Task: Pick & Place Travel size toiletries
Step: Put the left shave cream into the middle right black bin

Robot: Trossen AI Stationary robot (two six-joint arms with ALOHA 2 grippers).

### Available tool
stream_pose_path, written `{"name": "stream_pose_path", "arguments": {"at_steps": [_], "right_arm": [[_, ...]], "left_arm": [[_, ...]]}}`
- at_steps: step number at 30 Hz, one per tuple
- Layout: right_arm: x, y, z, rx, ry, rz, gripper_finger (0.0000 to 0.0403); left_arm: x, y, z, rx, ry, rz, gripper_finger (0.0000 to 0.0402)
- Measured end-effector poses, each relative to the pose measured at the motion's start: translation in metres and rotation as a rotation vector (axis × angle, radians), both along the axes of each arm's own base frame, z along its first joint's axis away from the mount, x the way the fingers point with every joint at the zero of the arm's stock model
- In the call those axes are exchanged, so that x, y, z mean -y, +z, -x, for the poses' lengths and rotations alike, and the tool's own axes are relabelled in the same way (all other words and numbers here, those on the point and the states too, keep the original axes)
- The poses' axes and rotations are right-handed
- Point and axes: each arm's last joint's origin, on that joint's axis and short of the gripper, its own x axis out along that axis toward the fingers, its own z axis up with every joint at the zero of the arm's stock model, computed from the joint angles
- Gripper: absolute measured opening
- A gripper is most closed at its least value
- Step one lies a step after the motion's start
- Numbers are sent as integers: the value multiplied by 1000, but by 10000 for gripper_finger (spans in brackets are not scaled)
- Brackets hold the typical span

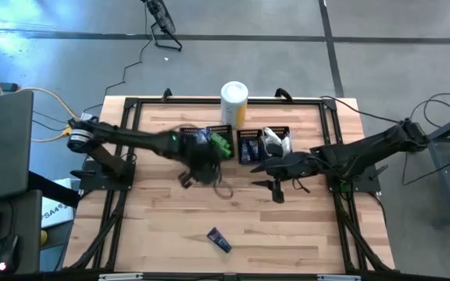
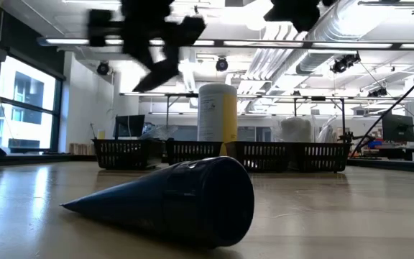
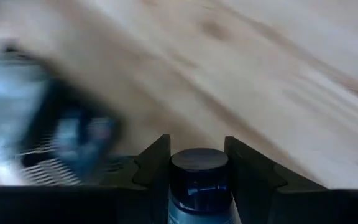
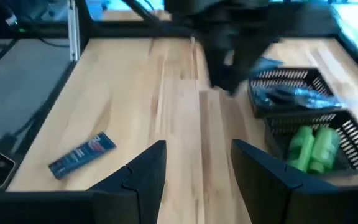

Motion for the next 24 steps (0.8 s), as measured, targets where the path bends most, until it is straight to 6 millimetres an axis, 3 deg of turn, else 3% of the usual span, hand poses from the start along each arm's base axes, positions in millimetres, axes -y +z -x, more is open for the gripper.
{"name": "stream_pose_path", "arguments": {"at_steps": [6,12,18,24], "right_arm": [[-4,25,23,111,34,-28,174],[-4,44,43,194,64,-54,174],[-9,49,50,218,102,-41,174],[-10,48,51,212,110,-38,174]], "left_arm": [[-44,30,-10,307,138,-1,129],[-76,48,-26,581,312,74,129],[-92,40,-43,677,421,161,129],[-95,15,-72,747,391,195,129]]}}
